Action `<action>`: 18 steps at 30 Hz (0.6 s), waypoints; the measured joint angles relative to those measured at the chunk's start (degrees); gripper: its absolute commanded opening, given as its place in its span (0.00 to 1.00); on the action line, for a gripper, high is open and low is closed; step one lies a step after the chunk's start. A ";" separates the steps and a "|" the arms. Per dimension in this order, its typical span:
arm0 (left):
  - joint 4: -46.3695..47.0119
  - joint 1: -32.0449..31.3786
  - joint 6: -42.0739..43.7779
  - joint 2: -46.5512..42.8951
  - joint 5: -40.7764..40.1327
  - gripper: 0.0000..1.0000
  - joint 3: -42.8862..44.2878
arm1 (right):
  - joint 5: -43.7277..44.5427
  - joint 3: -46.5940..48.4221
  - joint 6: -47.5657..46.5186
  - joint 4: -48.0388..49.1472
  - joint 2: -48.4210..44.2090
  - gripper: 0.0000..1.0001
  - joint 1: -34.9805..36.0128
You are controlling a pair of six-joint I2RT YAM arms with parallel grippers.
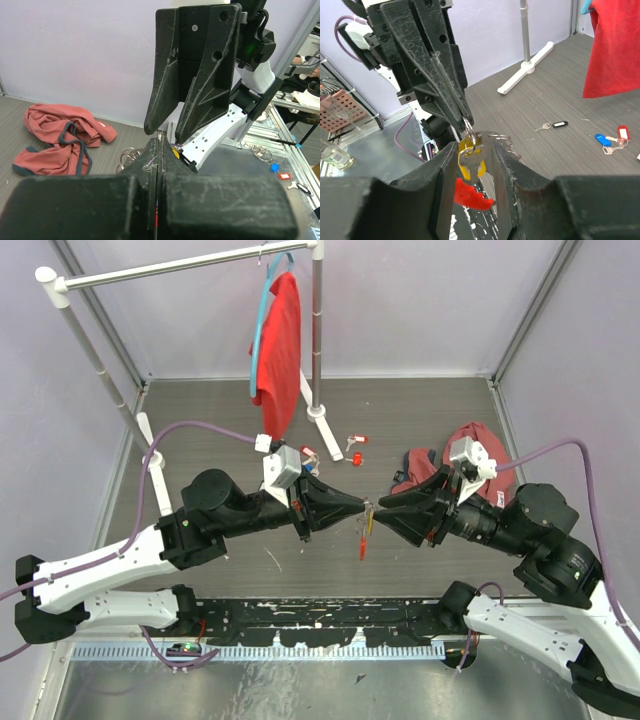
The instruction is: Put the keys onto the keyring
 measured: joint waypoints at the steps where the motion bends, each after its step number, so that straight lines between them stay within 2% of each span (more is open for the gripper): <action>1: 0.02 0.00 0.00 0.00 0.11 0.00 0.00 | -0.17 0.00 -0.50 0.02 -0.24 0.39 0.00; 12: 1.68 -0.02 -0.79 0.59 4.61 0.00 0.13 | -6.23 -1.68 -5.53 6.36 -1.73 0.37 0.00; 18: 1.81 -0.02 -1.31 0.68 5.92 0.00 0.13 | -8.22 -2.40 -6.03 7.98 -1.70 0.28 0.00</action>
